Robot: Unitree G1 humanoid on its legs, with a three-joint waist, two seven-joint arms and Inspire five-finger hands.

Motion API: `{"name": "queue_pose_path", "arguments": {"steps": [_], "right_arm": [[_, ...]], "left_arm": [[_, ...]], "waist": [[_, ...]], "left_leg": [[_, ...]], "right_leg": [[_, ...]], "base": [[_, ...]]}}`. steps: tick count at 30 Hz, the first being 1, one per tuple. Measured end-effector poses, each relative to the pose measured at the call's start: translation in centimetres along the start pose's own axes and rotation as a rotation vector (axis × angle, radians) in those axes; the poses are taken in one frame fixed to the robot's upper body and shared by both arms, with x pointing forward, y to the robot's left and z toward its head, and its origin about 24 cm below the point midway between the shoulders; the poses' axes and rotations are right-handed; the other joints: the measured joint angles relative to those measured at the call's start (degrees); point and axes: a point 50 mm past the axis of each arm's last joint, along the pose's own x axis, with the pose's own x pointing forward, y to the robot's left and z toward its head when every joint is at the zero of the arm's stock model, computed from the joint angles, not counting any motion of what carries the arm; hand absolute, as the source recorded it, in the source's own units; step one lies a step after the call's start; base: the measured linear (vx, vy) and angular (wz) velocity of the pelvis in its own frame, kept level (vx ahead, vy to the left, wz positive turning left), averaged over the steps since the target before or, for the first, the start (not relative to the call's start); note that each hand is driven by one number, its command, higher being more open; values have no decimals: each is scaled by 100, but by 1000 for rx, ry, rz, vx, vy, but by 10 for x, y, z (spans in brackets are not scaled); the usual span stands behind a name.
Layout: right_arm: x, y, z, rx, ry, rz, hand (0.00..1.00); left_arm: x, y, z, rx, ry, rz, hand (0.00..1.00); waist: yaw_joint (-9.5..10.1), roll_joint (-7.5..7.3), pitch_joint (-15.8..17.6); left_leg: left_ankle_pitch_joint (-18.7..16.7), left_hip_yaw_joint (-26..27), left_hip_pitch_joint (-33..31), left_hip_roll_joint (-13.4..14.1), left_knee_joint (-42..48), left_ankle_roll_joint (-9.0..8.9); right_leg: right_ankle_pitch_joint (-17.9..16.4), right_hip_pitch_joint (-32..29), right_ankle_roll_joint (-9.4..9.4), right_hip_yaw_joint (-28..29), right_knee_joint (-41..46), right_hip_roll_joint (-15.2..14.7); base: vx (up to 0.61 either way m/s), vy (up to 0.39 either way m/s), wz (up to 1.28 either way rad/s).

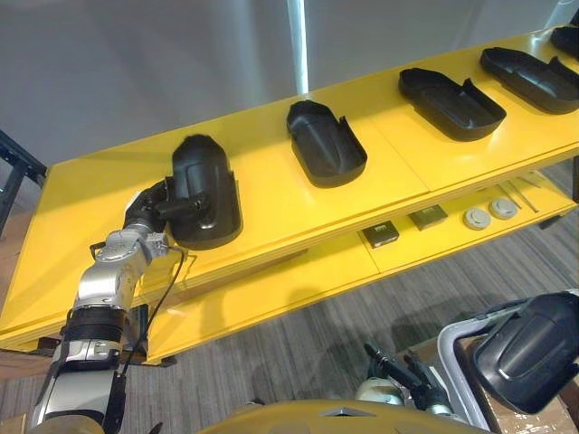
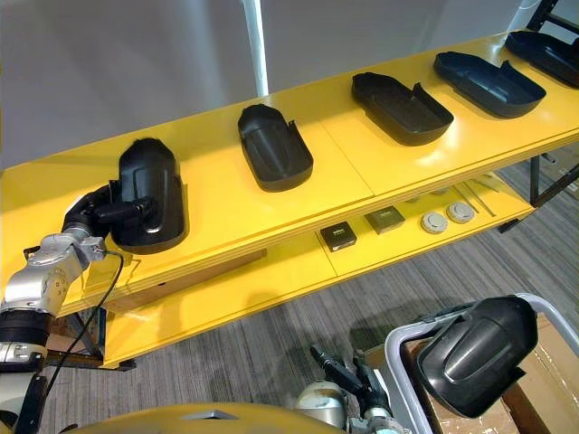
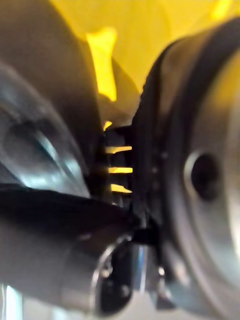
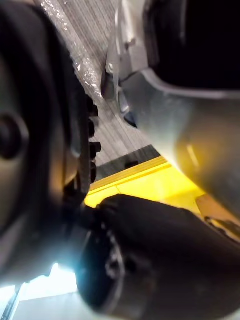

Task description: Walk over and take three plastic housings, then place them on the shelf

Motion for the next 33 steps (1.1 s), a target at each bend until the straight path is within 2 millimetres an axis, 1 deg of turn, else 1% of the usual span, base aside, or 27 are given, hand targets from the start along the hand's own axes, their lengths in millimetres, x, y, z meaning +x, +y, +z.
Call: {"name": "queue_pose_path", "arguments": {"steps": [4,10,17,20,22,23,24,27,29,30,31,33], "right_arm": [[1,1,2,1,-7,-6,100],[2,2,2,4,-8,-10,100],[3,6,3,13,-12,-2,100],[3,7,3,11,-11,3,100],[3,7,2,-2,-2,10,100],[4,7,1,-2,4,16,100],[5,7,1,-3,6,18,100],[4,6,-2,0,18,15,100],[5,6,-3,0,28,12,100],[6,5,-3,2,31,9,100],[7,5,-2,2,32,8,100],[8,5,-2,3,34,7,100]], "left_arm": [[3,0,5,-4,-14,25,100],[6,1,9,-6,-36,48,100],[6,2,15,-10,-81,118,100],[6,-1,16,-27,-99,144,100],[4,-11,18,-57,-130,148,100],[0,-16,20,-69,-154,146,100],[-3,-18,21,-73,-170,144,100],[-16,-32,31,-122,-265,101,100],[-31,-40,40,-152,-349,66,100],[-41,-44,45,-175,-409,42,100],[-46,-46,49,-189,-438,27,100],[-54,-48,52,-203,-483,10,100]], "waist": [[-13,-35,63],[-17,-20,129],[-24,-99,190],[-18,-102,192],[10,-114,204],[18,-129,214],[21,-138,220],[178,-143,225],[210,-146,227],[258,-143,228],[319,-143,228],[343,-143,228]], "left_leg": [[-6,24,8,0,8,-3],[-16,33,7,3,20,-10],[-17,30,7,3,27,-10],[-17,0,1,5,29,-10],[-18,-70,-3,11,33,-8],[-18,-124,-12,14,33,-8],[-18,-133,-11,17,34,-8],[-20,-213,-20,15,33,-4],[-22,-288,-15,21,33,-2],[-23,-315,-14,26,31,-1],[-23,-316,-15,25,30,-1],[-23,-325,-13,24,30,-1]], "right_leg": [[1,-6,-2,21,0,0],[1,-10,-2,22,0,0],[2,-10,-2,7,1,0],[19,10,24,-19,2,-3],[19,73,27,-78,2,-8],[13,107,25,-136,7,-11],[10,114,24,-147,11,-12],[-26,161,26,-223,33,-23],[-94,218,56,-314,96,-37],[-132,219,50,-340,146,-45],[-132,220,51,-342,145,-45],[-133,234,50,-353,145,-45]], "base": [[-1,1,-1],[0,0,0],[0,0,0],[0,0,4],[1,0,18],[3,2,18],[5,5,16],[13,8,15],[25,11,21],[24,17,10],[18,13,6],[4,3,4]]}}
